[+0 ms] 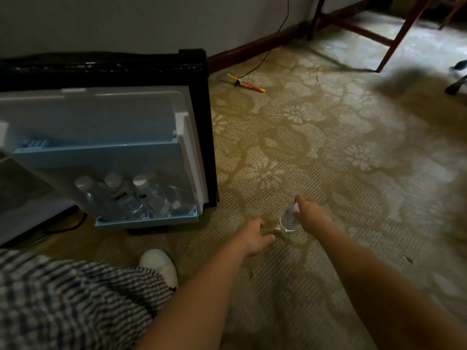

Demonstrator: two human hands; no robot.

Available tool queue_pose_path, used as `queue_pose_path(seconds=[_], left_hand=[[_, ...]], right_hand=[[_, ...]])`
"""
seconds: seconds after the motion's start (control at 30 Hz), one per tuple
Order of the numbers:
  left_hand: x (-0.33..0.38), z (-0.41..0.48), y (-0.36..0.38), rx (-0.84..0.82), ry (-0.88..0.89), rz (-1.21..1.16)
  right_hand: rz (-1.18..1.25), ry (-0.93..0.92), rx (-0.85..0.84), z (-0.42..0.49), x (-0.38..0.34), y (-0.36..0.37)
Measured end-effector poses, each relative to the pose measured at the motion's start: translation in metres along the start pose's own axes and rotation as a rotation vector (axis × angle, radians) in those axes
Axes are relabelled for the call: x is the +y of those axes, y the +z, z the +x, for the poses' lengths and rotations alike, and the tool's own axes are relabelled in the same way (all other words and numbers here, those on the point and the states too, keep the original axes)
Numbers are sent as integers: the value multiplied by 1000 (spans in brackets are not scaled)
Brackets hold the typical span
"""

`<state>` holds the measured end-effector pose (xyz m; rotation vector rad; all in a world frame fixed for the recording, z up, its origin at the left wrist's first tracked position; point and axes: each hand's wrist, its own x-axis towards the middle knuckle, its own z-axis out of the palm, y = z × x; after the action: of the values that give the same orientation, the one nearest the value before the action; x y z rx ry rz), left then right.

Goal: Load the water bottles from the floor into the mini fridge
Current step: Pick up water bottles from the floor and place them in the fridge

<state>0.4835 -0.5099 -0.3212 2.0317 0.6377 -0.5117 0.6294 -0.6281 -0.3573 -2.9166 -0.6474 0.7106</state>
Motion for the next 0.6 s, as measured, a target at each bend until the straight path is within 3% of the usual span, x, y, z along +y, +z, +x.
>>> queue_pose_path(seconds=[0.27, 0.6], left_hand=[[-4, -8, -7, 14, 50, -58], [1, -47, -30, 236, 345, -355]], right_hand=[[158, -134, 112, -47, -17, -30], [196, -430, 310, -115, -87, -104]])
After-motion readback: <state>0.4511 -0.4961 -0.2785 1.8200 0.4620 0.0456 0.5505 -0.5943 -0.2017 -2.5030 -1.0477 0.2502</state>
